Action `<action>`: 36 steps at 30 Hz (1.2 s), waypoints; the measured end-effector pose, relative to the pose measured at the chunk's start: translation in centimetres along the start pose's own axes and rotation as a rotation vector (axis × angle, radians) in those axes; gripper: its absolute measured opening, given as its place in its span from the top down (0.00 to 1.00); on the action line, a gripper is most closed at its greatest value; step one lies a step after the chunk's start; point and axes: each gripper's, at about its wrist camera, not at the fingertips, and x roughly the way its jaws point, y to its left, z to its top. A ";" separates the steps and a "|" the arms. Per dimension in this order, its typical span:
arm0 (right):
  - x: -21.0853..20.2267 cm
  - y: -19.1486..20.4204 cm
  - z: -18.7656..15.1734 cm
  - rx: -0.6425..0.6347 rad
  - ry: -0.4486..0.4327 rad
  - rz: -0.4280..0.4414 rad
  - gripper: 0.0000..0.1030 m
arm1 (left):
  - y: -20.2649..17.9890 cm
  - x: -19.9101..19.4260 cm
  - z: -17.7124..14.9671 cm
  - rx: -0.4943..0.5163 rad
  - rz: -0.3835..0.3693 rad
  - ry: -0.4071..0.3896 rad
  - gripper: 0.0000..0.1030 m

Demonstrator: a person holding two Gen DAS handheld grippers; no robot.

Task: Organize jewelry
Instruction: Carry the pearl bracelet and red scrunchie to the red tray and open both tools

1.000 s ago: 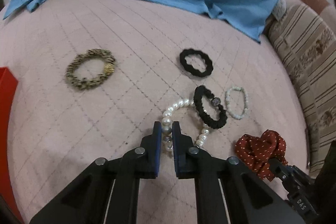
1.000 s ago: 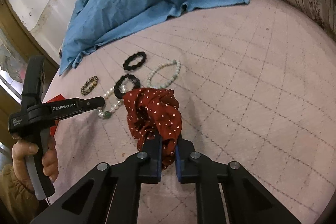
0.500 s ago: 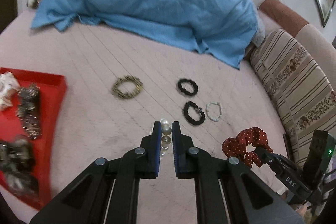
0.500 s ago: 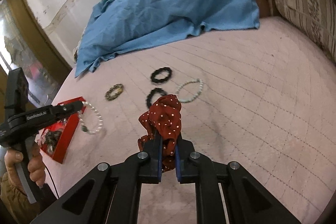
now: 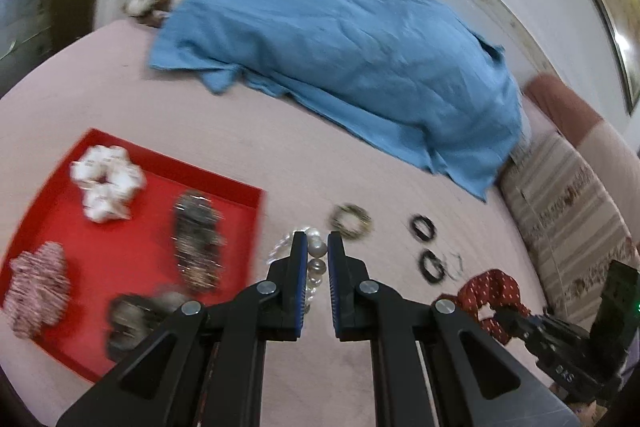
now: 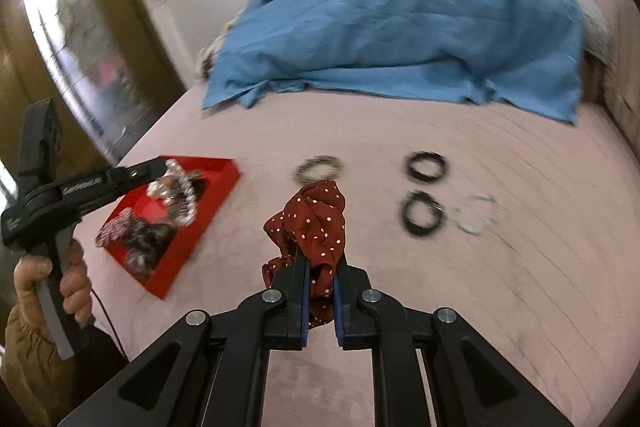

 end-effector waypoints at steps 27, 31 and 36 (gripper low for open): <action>19.4 22.2 6.8 -0.127 0.236 0.276 0.90 | 20.1 -1.1 1.1 -0.412 0.151 -0.091 0.91; 21.6 21.8 6.2 -0.109 0.284 0.253 0.90 | 20.3 -1.1 1.1 -0.413 0.143 -0.093 0.91; 23.0 21.2 5.6 -0.083 0.321 0.232 0.88 | 20.1 -1.2 1.0 -0.416 0.137 -0.099 0.91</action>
